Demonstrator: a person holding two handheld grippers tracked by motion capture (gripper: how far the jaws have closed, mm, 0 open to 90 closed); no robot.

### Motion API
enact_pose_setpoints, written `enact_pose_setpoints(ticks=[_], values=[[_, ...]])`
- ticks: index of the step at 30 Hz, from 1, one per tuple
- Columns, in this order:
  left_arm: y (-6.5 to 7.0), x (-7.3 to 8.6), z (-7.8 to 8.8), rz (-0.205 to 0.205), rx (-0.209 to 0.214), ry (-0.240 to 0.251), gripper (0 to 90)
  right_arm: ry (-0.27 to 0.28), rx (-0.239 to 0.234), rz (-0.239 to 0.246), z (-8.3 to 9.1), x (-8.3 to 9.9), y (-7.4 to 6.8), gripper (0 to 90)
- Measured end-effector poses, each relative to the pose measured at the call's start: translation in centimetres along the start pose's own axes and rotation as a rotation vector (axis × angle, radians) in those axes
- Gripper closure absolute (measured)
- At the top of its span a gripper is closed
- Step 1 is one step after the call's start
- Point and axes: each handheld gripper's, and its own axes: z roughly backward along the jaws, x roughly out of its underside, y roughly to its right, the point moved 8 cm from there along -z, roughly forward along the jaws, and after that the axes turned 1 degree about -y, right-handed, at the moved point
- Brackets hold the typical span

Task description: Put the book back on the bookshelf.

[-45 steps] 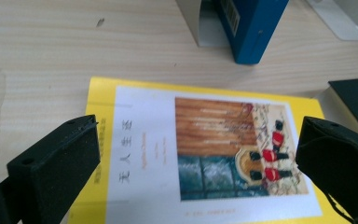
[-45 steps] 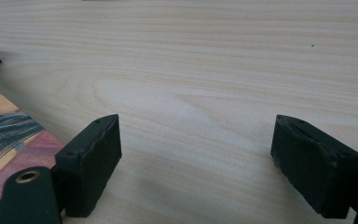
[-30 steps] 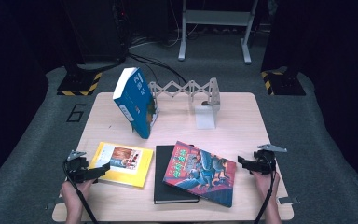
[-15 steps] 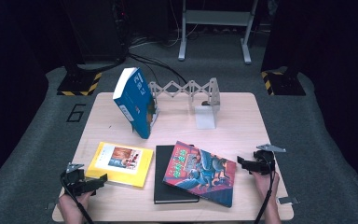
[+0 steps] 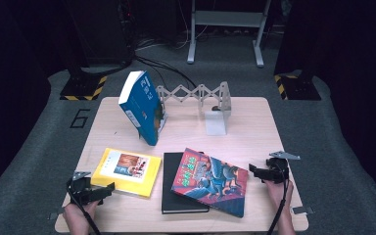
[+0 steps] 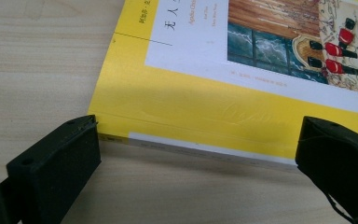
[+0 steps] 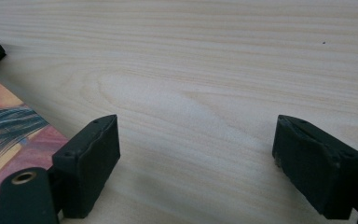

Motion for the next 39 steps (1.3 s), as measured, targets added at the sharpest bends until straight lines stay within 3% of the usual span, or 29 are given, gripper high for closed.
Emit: enact_pose_setpoints(ticks=[9, 15, 21, 31, 35, 39], values=[[-0.3, -0.5, -0.8, -0.027, -0.035, -0.011, 0.3, -0.004, -0.004, 0.002, 0.0, 0.0, 0.0, 14.4], [-0.8, -1.2, -1.6, -0.037, -0.036, -0.033, 0.0, 0.000, -0.007, -0.004, 0.0, 0.0, 0.0, 14.5], [-1.1, -1.8, -2.1, -0.048, -0.030, -0.023, 0.0, 0.003, -0.008, -0.004, 0.1, 0.0, 0.0, 14.5], [-1.8, -2.7, -2.8, -0.040, -0.026, -0.032, 0.0, 0.005, -0.009, -0.004, 0.1, 0.0, 0.0, 14.4], [-1.3, -2.5, -2.5, -0.028, -0.018, -0.035, 0.0, 0.003, -0.009, -0.014, 0.1, 0.0, -0.1, 14.5], [0.1, -2.4, -1.6, -0.040, -0.015, 0.010, 0.0, 0.005, -0.010, -0.005, 0.1, 0.0, 0.0, 14.5]])
